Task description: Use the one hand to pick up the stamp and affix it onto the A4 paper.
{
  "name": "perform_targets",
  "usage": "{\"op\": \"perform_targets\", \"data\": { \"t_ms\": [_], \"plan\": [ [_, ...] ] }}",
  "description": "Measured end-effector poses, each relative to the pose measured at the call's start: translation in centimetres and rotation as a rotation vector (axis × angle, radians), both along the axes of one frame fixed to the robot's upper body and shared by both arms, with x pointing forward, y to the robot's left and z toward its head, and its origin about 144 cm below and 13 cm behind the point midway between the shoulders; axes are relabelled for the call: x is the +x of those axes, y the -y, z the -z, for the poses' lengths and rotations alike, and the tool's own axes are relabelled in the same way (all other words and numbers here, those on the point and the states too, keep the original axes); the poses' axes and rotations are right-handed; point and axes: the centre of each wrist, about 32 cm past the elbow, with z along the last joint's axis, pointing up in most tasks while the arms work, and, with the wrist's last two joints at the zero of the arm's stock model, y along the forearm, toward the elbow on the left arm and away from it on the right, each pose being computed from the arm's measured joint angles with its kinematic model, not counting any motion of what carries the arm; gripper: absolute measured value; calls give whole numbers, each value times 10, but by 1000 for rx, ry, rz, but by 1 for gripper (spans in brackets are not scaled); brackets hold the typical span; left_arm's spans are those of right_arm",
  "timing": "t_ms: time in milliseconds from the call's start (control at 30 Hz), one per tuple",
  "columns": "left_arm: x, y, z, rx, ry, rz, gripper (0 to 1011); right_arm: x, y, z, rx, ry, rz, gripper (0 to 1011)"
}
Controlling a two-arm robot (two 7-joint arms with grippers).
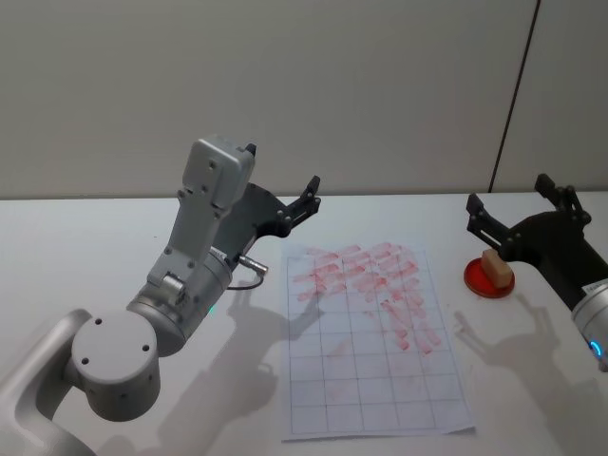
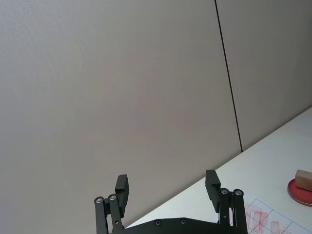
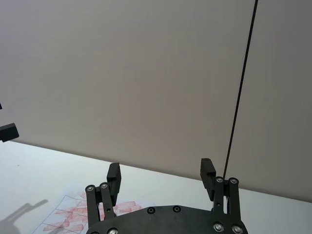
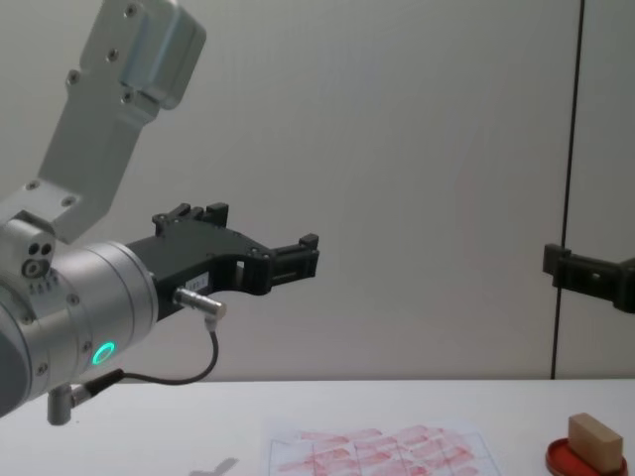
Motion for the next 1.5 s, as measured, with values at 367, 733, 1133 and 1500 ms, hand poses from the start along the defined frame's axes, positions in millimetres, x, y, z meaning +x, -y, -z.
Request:
{"op": "perform_targets", "data": {
  "t_ms": [367,733,1133,1500],
  "plan": [
    [0,0,0,0,0,0,1001,0,0,0,0,0,0,1001],
    [0,0,0,0,0,0,1001,0,0,0,0,0,0,1001],
    [0,0,0,0,0,0,1001,0,0,0,0,0,0,1001],
    [0,0,0,0,0,0,1001,1,0,0,-1,-3,2,1001]
  ]
}}
